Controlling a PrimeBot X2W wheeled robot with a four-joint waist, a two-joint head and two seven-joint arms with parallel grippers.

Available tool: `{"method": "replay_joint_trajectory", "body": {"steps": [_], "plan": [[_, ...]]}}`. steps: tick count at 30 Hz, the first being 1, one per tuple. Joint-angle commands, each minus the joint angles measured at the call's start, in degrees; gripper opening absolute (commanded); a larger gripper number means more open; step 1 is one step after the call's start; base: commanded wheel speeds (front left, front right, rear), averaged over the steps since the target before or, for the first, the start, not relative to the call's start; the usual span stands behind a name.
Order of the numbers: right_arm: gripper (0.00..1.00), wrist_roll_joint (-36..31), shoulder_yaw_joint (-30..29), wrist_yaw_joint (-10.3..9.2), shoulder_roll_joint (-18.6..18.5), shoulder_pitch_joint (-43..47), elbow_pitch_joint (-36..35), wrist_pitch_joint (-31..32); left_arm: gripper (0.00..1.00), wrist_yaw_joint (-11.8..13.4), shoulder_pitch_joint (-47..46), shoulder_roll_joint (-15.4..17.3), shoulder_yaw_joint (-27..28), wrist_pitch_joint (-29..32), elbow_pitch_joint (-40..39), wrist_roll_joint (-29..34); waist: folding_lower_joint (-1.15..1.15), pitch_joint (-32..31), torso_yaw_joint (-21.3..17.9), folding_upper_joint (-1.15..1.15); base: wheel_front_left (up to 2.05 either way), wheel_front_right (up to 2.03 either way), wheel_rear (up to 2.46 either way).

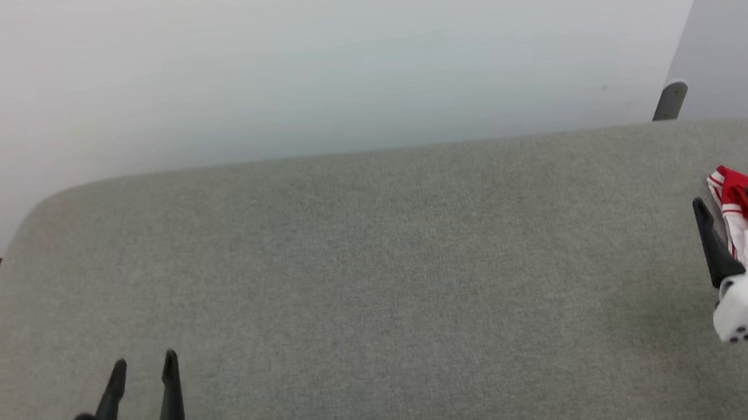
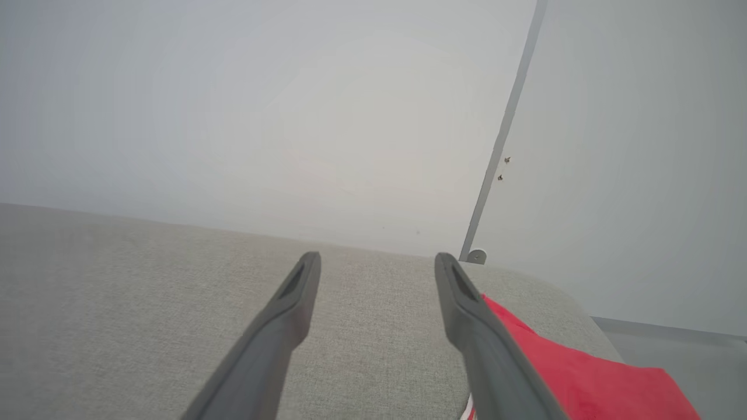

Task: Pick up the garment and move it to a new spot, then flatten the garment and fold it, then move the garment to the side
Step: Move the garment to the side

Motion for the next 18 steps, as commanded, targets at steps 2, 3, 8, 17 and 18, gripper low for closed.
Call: {"method": "replay_joint_trajectory", "body": {"steps": [2,3,8,17,18], "plan": [[1.00,-1.09,-2.13,-0.07,1.05,3.17,-2.45,-0.27,1.00,0.11,1.39,0.08,0.34,-0.01,-0.35,0.14,0.00,-1.11,0.48,0.00,0.00,0.00,0.00],[1.00,-1.61,-3.01,-0.07,1.74,4.69,-3.84,-0.27,1.00,0.24,1.86,-0.15,0.67,0.00,-0.49,-0.04,0.00,-1.32,0.56,0.00,0.00,0.00,0.00],[1.00,-4.07,-6.92,-0.07,4.44,11.84,-11.08,-0.28,1.00,-0.40,3.95,-0.35,2.16,0.00,-1.20,0.15,0.00,-2.04,0.65,0.00,0.00,0.00,0.00],[1.00,-6.50,-10.28,-0.06,8.74,22.23,-20.14,-0.28,1.00,-2.30,7.18,-1.19,4.07,0.00,-2.11,2.12,0.00,-2.74,1.27,0.00,0.00,0.00,0.00],[1.00,-6.57,-10.49,-0.07,9.30,23.11,-20.79,-0.28,1.00,-2.52,7.39,-1.16,4.11,0.00,-2.17,2.69,0.00,-2.80,1.31,0.00,0.00,0.00,0.00]]}}
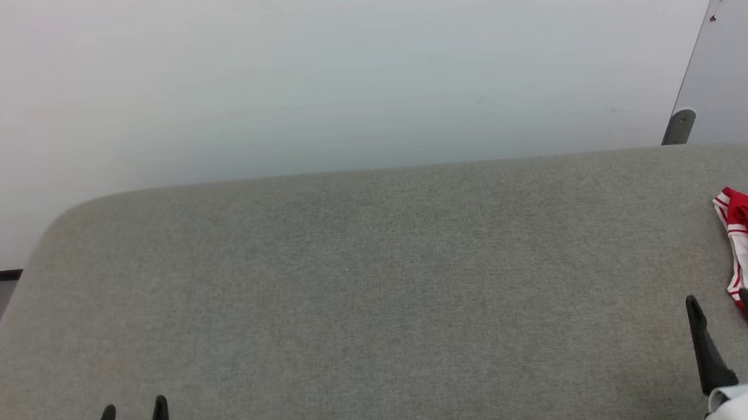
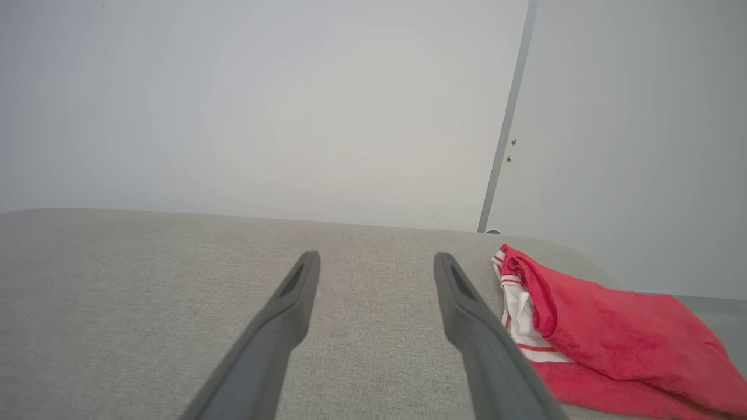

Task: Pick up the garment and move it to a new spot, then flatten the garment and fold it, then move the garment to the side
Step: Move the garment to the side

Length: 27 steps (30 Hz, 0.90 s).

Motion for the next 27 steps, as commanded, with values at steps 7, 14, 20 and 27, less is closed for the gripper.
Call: {"method": "replay_joint_trajectory", "body": {"steps": [7,14,20,27], "plan": [[1.00,-1.11,-0.72,-0.07,2.93,5.08,-3.57,-0.28,1.00,-1.45,1.31,-0.91,1.09,0.03,-1.16,2.00,0.00,-0.45,0.39,0.00,0.00,0.00,0.00],[1.00,-1.85,-0.54,-0.07,4.95,8.31,-6.35,-0.28,1.00,-2.11,1.94,-1.73,1.91,0.03,-1.95,2.59,0.00,-0.64,0.37,0.00,0.00,0.00,0.00],[1.00,-2.16,0.24,-0.06,6.24,10.60,-7.92,-0.28,1.00,-2.28,2.21,-2.13,2.16,0.03,-2.55,3.11,0.00,-0.68,0.19,0.00,0.00,0.00,0.00],[1.00,-2.18,0.43,-0.07,7.00,11.89,-8.92,-0.28,1.00,-2.39,2.24,-2.39,2.01,0.03,-3.42,3.01,0.00,-0.60,-0.19,0.00,0.00,0.00,0.00]]}}
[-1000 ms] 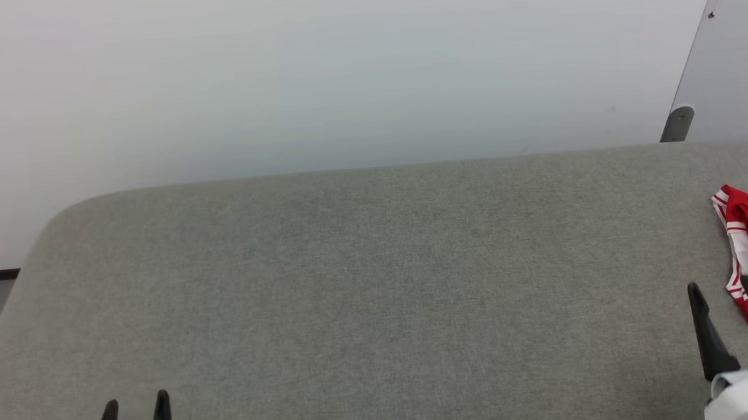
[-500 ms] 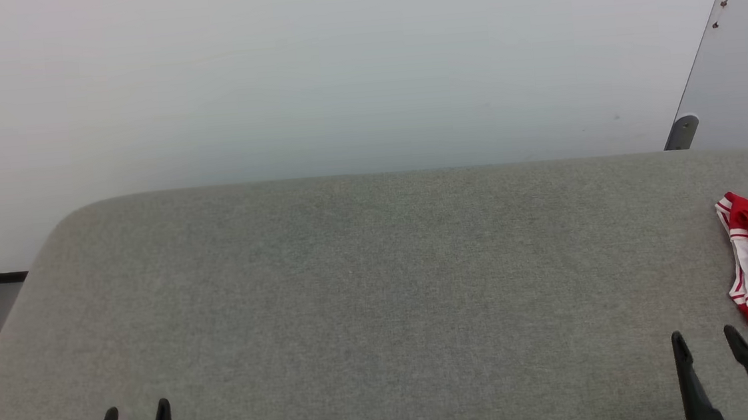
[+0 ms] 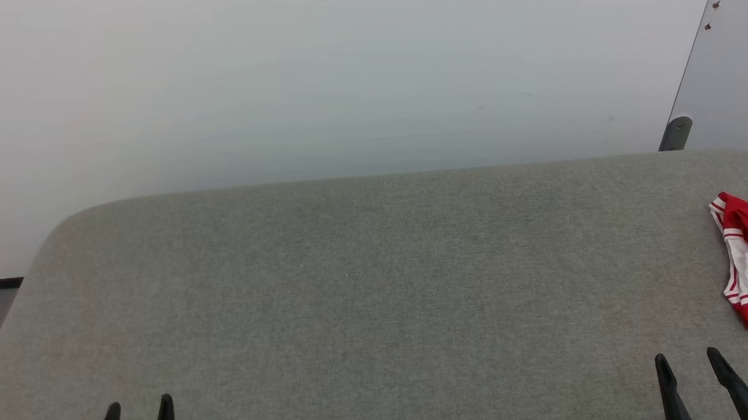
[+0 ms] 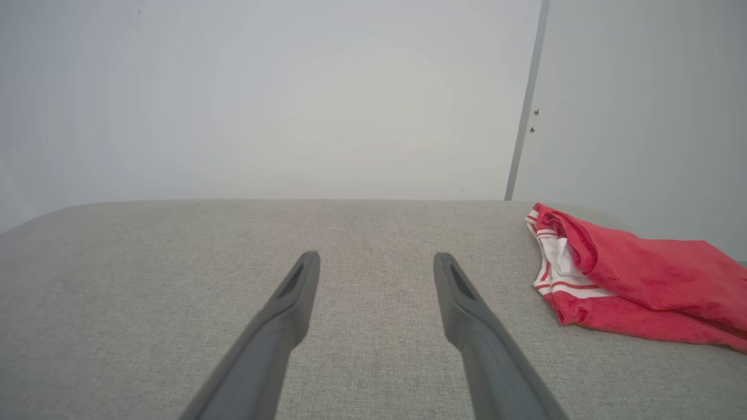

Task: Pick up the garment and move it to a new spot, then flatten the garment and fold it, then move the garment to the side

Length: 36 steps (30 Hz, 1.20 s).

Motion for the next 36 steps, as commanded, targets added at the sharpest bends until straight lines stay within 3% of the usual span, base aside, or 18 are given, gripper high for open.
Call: {"method": "replay_joint_trajectory", "body": {"steps": [1,23,24,28,36], "plan": [[1.00,-0.21,-0.06,-0.07,0.21,0.96,-0.31,-0.28,1.00,-0.23,0.63,0.01,-0.12,0.03,-0.29,0.00,0.00,0.02,-0.06,0.00,0.00,0.00,0.00],[1.00,-0.41,0.29,-0.07,0.93,1.70,-0.91,-0.28,1.00,-0.21,1.06,-0.04,-0.49,0.03,-2.42,-0.29,0.00,-0.03,-0.19,0.00,0.00,0.00,0.00],[0.00,0.04,0.29,0.00,0.72,1.05,-0.56,0.01,0.00,-0.04,0.58,-0.06,-0.62,-0.01,-2.05,-0.34,0.00,-0.03,-0.19,0.00,0.00,0.00,0.00],[0.00,0.96,0.32,0.00,0.93,0.94,1.48,0.52,0.00,-0.05,0.94,-1.28,-1.05,0.30,-0.08,-1.26,0.00,0.01,-0.21,0.00,0.00,0.00,0.00],[0.00,10.12,-0.26,0.00,1.13,-0.98,2.11,2.91,0.00,-0.06,-1.05,-2.25,-0.70,2.71,0.75,-9.13,0.00,0.40,-0.40,0.00,0.00,0.00,0.00]]}}
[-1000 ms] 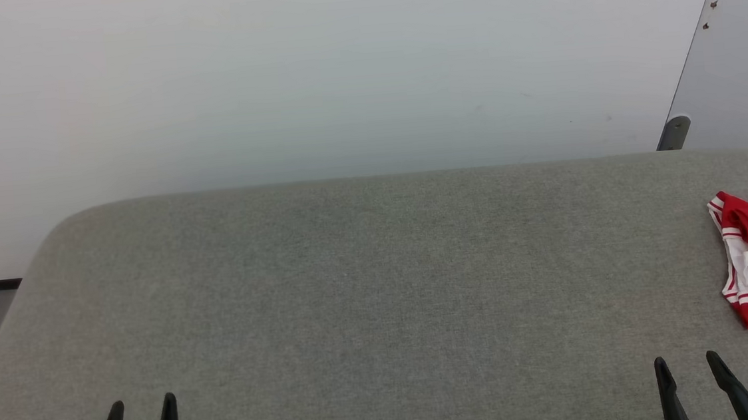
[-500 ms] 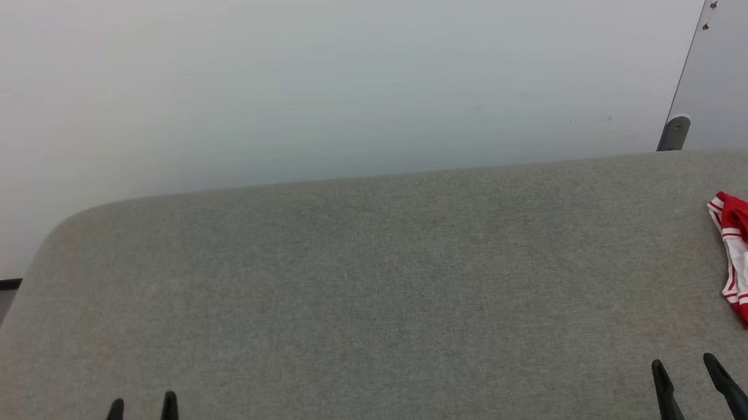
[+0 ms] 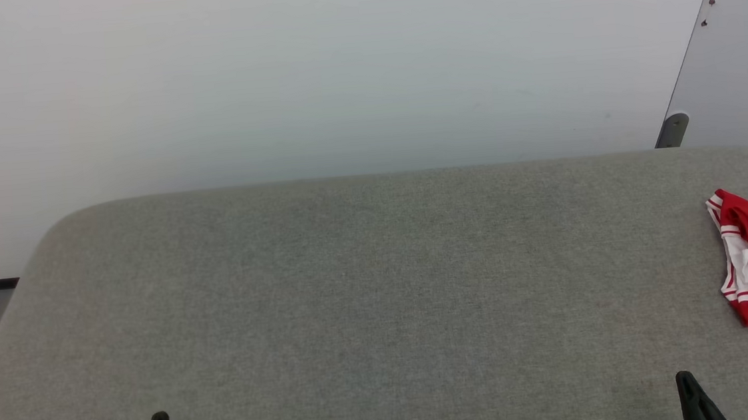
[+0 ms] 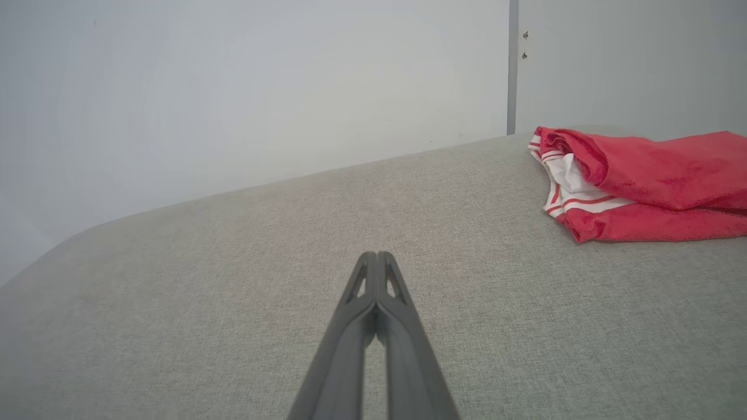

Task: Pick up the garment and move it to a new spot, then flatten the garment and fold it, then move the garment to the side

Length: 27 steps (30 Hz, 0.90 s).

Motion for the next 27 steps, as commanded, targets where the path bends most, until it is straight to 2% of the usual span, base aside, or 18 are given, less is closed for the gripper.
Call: {"method": "replay_joint_trajectory", "body": {"steps": [1,27], "plan": [[0.00,3.05,-0.39,0.00,-0.02,-1.98,-0.64,0.61,0.00,-0.02,-1.94,0.14,0.43,0.55,-0.60,-2.65,0.00,0.09,-0.05,0.00,0.00,0.00,0.00],[0.00,27.27,-1.66,-0.01,0.52,-6.88,0.95,6.68,0.00,-0.06,-7.09,-2.45,1.15,6.74,1.57,-23.53,0.00,1.34,-0.66,0.00,0.00,0.00,0.00]]}}
